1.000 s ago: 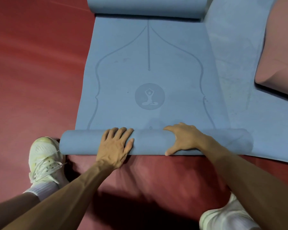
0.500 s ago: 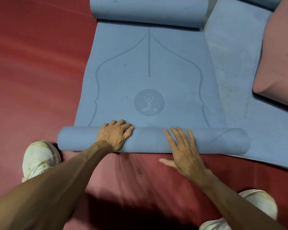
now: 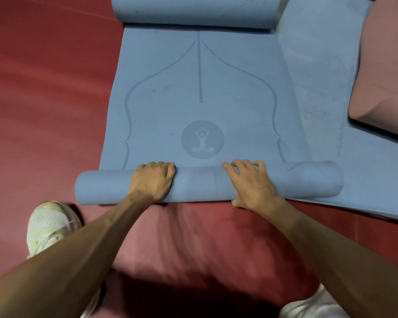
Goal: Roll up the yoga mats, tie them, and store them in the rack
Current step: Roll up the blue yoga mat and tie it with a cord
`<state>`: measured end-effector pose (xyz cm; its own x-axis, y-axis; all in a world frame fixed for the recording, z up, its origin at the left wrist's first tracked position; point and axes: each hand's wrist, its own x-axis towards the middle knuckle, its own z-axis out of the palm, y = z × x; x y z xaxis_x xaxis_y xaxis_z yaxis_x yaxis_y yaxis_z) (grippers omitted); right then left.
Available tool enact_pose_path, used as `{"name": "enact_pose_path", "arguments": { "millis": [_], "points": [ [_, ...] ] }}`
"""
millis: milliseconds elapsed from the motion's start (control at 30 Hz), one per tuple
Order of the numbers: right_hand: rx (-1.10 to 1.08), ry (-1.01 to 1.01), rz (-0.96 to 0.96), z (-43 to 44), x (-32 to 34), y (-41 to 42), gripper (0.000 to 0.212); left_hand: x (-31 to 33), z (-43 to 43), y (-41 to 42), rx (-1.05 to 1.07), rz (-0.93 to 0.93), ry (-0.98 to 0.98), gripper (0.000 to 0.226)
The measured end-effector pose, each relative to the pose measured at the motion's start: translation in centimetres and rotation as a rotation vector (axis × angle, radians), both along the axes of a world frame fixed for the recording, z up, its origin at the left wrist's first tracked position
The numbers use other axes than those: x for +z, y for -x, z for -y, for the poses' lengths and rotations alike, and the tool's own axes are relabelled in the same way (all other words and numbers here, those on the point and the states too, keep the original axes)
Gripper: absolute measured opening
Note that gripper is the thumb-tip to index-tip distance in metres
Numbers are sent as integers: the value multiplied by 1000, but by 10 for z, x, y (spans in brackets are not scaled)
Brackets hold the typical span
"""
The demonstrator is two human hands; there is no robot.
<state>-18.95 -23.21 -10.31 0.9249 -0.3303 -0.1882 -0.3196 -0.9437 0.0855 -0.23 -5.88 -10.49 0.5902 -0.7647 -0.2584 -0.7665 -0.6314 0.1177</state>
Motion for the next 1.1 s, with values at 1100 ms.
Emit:
{"name": "enact_pose_path", "arguments": {
  "millis": [1100],
  "points": [
    [109,-64,147,-27,5,33,113,4,-19,11,24,-246,-32,53]
  ]
}}
